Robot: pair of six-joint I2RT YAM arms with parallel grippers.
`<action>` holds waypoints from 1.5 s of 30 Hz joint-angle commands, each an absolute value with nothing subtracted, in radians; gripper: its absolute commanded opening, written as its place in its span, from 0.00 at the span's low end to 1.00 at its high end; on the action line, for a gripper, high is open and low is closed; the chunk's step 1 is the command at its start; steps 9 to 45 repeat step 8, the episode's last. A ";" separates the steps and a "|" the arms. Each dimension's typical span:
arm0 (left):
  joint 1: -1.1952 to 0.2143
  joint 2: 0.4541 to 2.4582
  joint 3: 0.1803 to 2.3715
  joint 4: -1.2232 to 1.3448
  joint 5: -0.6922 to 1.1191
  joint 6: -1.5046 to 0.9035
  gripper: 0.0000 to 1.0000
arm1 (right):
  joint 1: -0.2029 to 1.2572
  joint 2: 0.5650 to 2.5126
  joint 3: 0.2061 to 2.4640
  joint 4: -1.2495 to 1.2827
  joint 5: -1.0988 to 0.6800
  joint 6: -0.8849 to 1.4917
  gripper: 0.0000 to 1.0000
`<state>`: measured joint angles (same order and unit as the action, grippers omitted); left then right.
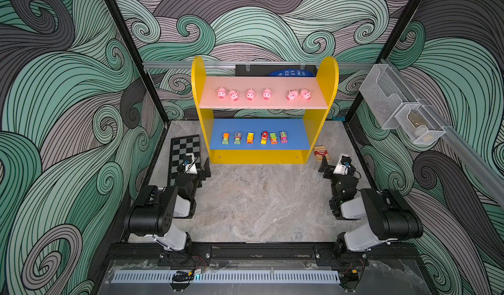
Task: Organize plastic toys on shelves
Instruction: Reset both arms
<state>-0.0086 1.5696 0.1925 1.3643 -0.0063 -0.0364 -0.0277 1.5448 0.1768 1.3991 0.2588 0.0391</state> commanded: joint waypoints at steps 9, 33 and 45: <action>-0.005 1.580 0.212 1.384 0.009 -0.025 0.99 | -0.025 1.549 0.189 1.393 0.253 0.031 1.00; -0.005 1.580 0.212 1.384 0.009 -0.025 0.99 | -0.025 1.549 0.189 1.393 0.253 0.031 1.00; -0.005 1.580 0.212 1.384 0.009 -0.025 0.99 | -0.025 1.549 0.189 1.393 0.253 0.031 1.00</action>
